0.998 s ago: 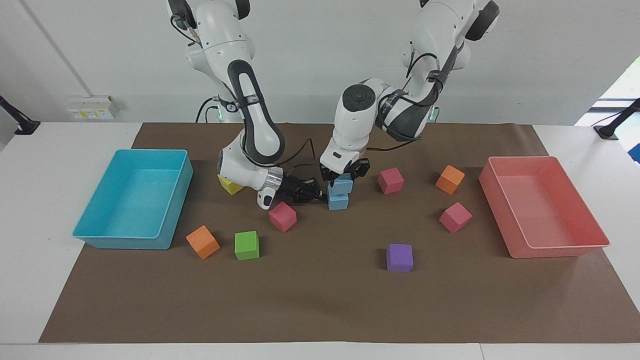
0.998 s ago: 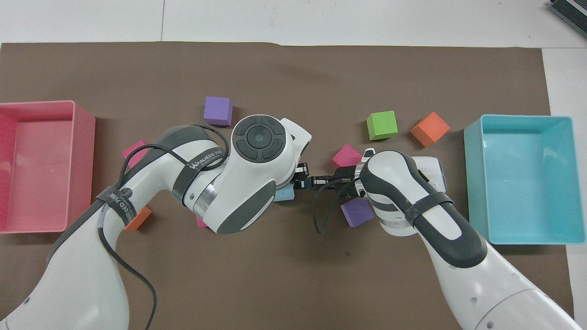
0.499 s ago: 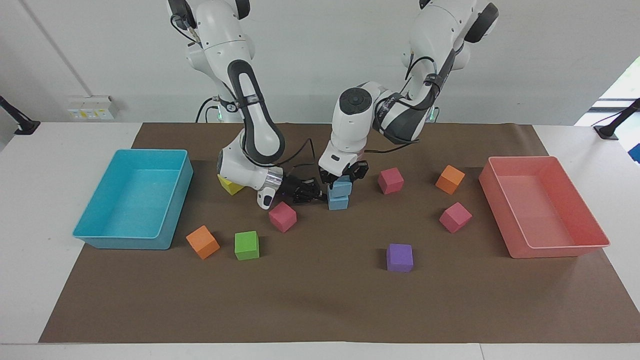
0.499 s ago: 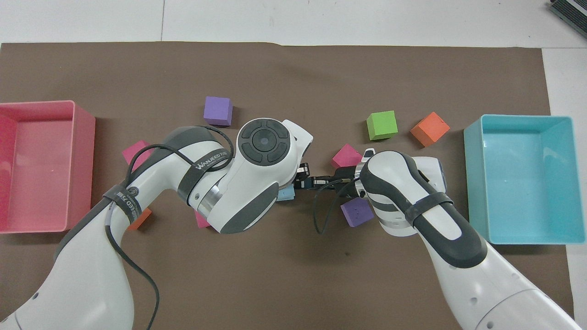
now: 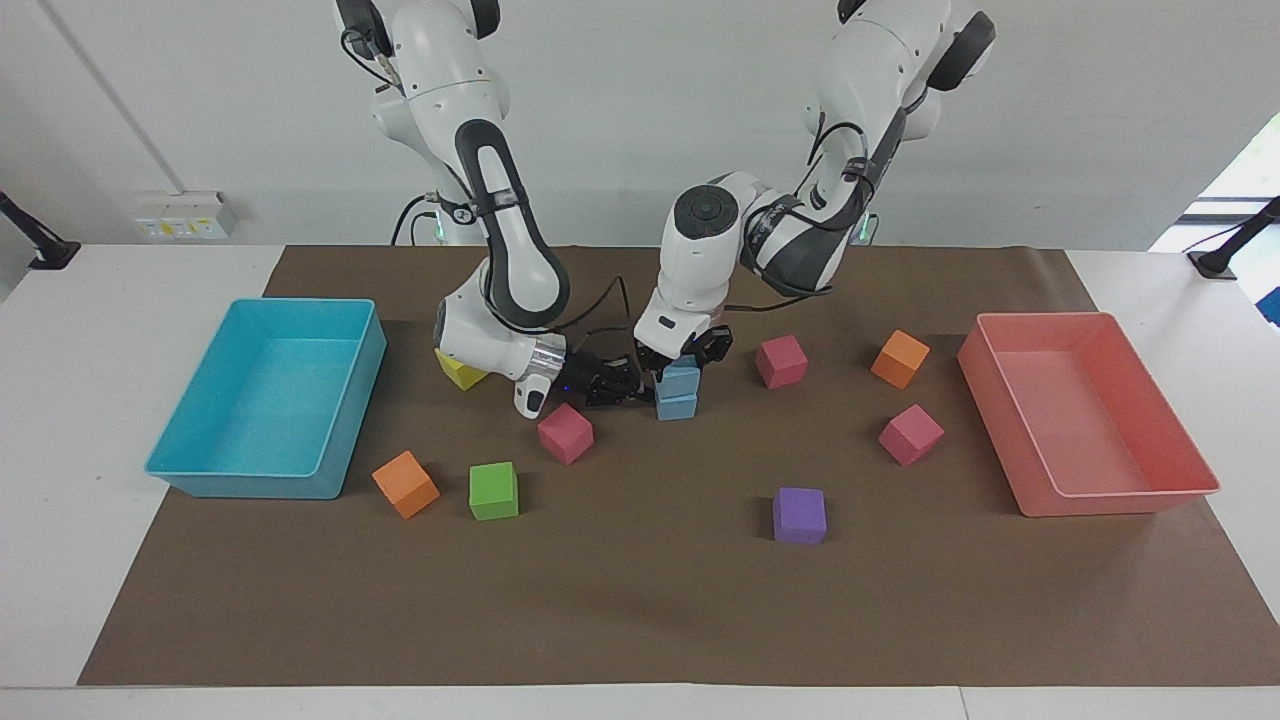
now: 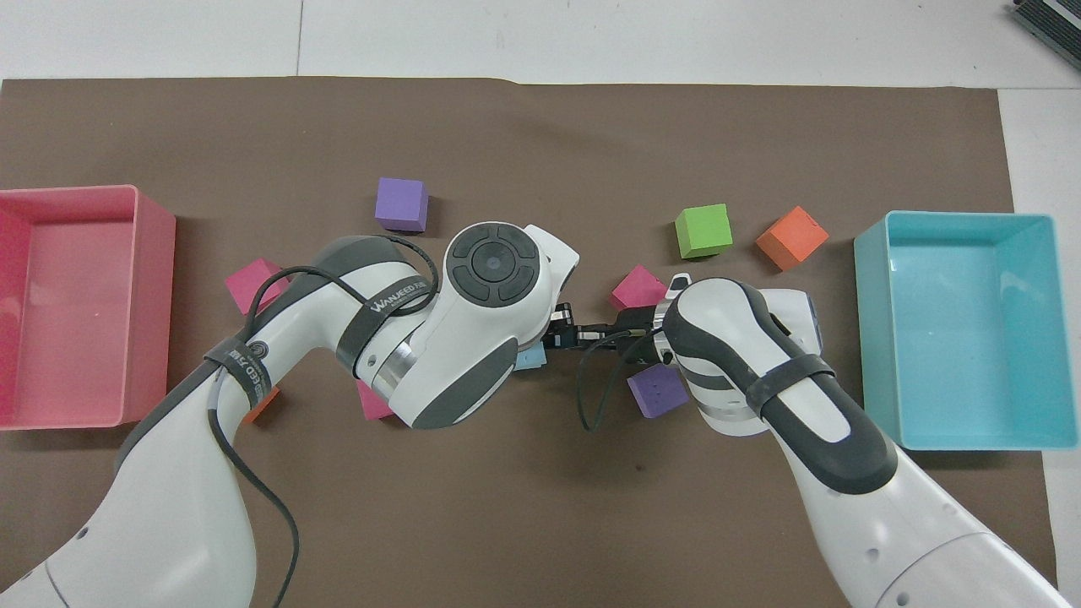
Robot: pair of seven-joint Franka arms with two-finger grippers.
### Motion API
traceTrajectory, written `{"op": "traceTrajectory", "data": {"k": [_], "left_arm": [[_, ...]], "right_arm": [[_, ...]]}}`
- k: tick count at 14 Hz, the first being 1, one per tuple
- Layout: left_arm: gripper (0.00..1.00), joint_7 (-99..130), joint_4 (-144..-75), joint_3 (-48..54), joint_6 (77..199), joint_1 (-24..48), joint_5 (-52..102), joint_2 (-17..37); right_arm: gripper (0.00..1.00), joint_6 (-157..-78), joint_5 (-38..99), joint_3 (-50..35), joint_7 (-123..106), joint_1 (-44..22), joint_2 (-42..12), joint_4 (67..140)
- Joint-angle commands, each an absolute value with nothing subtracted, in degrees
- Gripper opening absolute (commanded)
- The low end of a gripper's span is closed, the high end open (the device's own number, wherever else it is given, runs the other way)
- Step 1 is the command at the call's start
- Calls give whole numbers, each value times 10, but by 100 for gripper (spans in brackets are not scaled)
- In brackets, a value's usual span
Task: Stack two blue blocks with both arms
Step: 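Carry the held cube with the left gripper above the centered blue cube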
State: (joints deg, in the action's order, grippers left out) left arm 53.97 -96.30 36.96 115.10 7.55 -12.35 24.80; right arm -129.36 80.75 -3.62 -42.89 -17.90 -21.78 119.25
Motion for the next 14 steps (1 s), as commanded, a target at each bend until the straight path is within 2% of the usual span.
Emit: {"op": "traceTrajectory", "data": {"k": [1, 14], "left_arm": [[0, 558, -967, 365, 1162, 83, -141, 248], [0, 586, -966, 366, 1176, 83, -178, 255]], "right_arm": [[0, -1289, 830, -39, -448, -176, -206, 1207], [0, -1292, 836, -39, -448, -176, -206, 1207]]}}
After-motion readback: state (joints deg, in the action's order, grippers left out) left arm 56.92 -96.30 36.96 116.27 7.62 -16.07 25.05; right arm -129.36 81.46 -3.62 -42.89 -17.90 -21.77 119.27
